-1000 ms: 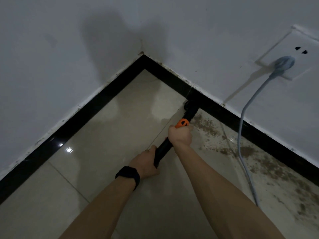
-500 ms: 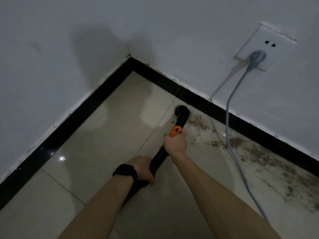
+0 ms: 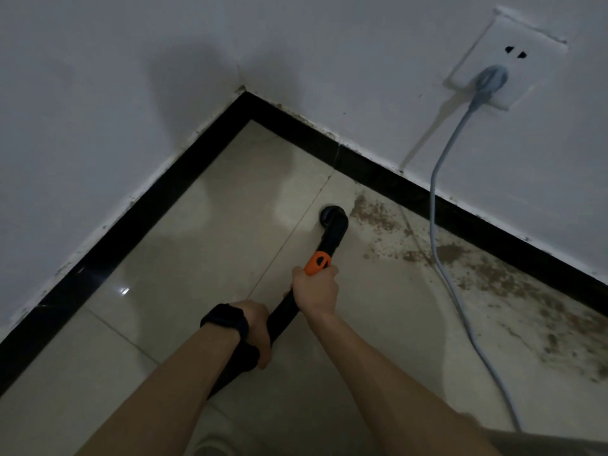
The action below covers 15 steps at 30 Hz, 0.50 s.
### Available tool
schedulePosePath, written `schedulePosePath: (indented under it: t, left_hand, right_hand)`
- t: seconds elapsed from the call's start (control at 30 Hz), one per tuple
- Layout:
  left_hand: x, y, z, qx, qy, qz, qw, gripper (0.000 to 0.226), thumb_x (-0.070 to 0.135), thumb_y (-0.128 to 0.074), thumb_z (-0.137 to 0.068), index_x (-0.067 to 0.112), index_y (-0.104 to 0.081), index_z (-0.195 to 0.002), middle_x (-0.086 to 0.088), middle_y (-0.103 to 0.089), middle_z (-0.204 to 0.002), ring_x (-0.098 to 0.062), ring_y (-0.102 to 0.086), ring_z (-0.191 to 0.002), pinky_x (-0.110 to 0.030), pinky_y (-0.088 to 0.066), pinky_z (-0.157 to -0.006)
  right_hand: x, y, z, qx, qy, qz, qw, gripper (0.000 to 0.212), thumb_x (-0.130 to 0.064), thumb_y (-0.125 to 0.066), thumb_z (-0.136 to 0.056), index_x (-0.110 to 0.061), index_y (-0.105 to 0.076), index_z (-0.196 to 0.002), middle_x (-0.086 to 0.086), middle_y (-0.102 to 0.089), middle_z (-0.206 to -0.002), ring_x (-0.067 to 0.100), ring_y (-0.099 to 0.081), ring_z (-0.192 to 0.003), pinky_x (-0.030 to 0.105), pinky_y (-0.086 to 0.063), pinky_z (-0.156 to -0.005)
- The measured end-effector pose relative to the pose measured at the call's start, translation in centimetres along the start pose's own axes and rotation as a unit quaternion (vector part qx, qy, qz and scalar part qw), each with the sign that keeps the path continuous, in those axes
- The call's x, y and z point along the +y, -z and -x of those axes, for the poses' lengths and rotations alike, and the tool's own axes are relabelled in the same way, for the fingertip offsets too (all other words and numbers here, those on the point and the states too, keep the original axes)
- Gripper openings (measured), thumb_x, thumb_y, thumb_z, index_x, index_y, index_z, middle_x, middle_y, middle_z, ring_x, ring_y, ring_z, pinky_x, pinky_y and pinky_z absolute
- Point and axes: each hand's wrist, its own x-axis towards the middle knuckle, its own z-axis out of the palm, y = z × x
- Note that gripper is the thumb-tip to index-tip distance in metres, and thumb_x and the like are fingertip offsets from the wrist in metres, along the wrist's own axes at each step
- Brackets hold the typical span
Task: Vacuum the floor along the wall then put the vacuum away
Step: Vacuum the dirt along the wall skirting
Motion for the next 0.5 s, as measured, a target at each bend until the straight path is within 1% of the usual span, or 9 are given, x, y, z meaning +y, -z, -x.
schedulePosePath:
  t: [0.03,0.07,0.13,0.2,0.27,0.33,0.4,0.43,0.5]
  left_hand:
    - [-0.1,-0.2,0.0,-0.013,0.008,-0.007,1.0,0.062,0.041,-0.09,-0.058,0.016,-0.071,-0.112,-0.002,-0.072,-0.111,-0.02,-0.07,-0.098,-0.038,-0.06,-0.086]
    - [-0.2,-0.4,0.0,-0.023,0.016,-0.015,0.999,0.062,0.042,-0.09,-0.057,0.016,-0.071,-0.111,-0.002,-0.072,-0.112,-0.02,-0.07,-0.098,-0.038,-0.06,-0.087]
    - [-0.2,-0.8,0.1,-0.034,0.032,-0.029,0.999,0.063,0.042,-0.09,-0.057,0.016,-0.071,-0.112,-0.002,-0.072,-0.112,-0.02,-0.07,-0.098,-0.037,-0.06,-0.086]
    - [0.0,-1.0,0.1,-0.037,0.038,-0.037,0.998,0.065,0.042,-0.089,-0.06,0.015,-0.07,-0.116,-0.003,-0.072,-0.115,-0.02,-0.07,-0.1,-0.036,-0.06,-0.086]
    - [0.3,-0.7,0.4,-0.028,0.037,-0.037,0.998,0.065,0.041,-0.087,-0.065,0.014,-0.067,-0.12,-0.004,-0.07,-0.118,-0.02,-0.069,-0.103,-0.033,-0.059,-0.085]
    - [0.6,-0.1,0.6,-0.002,0.03,-0.023,0.999,0.063,0.04,-0.086,-0.066,0.014,-0.067,-0.12,-0.004,-0.071,-0.116,-0.021,-0.07,-0.101,-0.034,-0.06,-0.084]
    - [0.9,0.7,0.7,0.031,0.012,-0.001,0.999,0.061,0.039,-0.084,-0.067,0.015,-0.067,-0.12,-0.004,-0.071,-0.112,-0.021,-0.07,-0.097,-0.034,-0.061,-0.082]
    - [1.1,1.1,0.7,0.045,0.001,0.012,0.999,0.061,0.04,-0.082,-0.067,0.016,-0.066,-0.121,-0.003,-0.07,-0.111,-0.021,-0.069,-0.096,-0.034,-0.061,-0.081]
    - [1.5,1.7,0.4,0.078,-0.021,0.037,0.996,0.061,0.042,-0.08,-0.068,0.02,-0.065,-0.122,-0.001,-0.069,-0.109,-0.02,-0.068,-0.093,-0.032,-0.06,-0.079]
  right_hand:
    - [0.6,-0.1,0.0,-0.002,-0.006,0.007,1.0,0.05,-0.031,-0.063,-0.091,-0.007,-0.039,-0.128,0.006,-0.06,-0.101,0.02,-0.06,-0.075,0.027,-0.045,-0.06]
    - [1.2,-0.2,0.2,-0.003,-0.012,0.009,1.0,0.046,-0.029,-0.063,-0.093,-0.008,-0.04,-0.126,0.007,-0.059,-0.103,0.02,-0.057,-0.076,0.027,-0.041,-0.06]
    - [2.0,-0.5,0.6,-0.009,-0.023,0.006,1.0,0.04,-0.028,-0.063,-0.094,-0.01,-0.04,-0.122,0.007,-0.06,-0.103,0.02,-0.057,-0.076,0.028,-0.041,-0.059]
    - [2.5,-0.9,0.8,-0.006,-0.029,-0.011,0.999,0.038,-0.029,-0.063,-0.093,-0.012,-0.04,-0.118,0.007,-0.062,-0.1,0.021,-0.063,-0.075,0.028,-0.048,-0.056]
    - [2.2,-0.8,0.8,-0.003,-0.031,-0.019,0.999,0.04,-0.03,-0.063,-0.09,-0.014,-0.04,-0.118,0.009,-0.063,-0.1,0.028,-0.069,-0.079,0.034,-0.058,-0.066]
    - [1.1,-0.4,0.5,0.001,-0.026,-0.024,0.999,0.042,-0.032,-0.063,-0.088,-0.014,-0.04,-0.118,0.009,-0.064,-0.1,0.03,-0.07,-0.082,0.038,-0.06,-0.073]
    - [-0.4,0.3,-0.4,0.006,-0.013,-0.033,0.999,0.052,-0.038,-0.062,-0.082,-0.012,-0.041,-0.122,0.01,-0.065,-0.1,0.031,-0.071,-0.082,0.041,-0.061,-0.077]
    - [-1.1,0.6,-1.1,0.008,-0.01,-0.031,0.999,0.058,-0.041,-0.061,-0.078,-0.011,-0.042,-0.123,0.011,-0.066,-0.101,0.033,-0.071,-0.082,0.043,-0.061,-0.078]
    - [-2.5,1.2,-2.5,0.013,-0.005,-0.019,1.0,0.059,-0.042,-0.061,-0.078,-0.01,-0.041,-0.124,0.012,-0.068,-0.103,0.033,-0.072,-0.083,0.043,-0.061,-0.079]
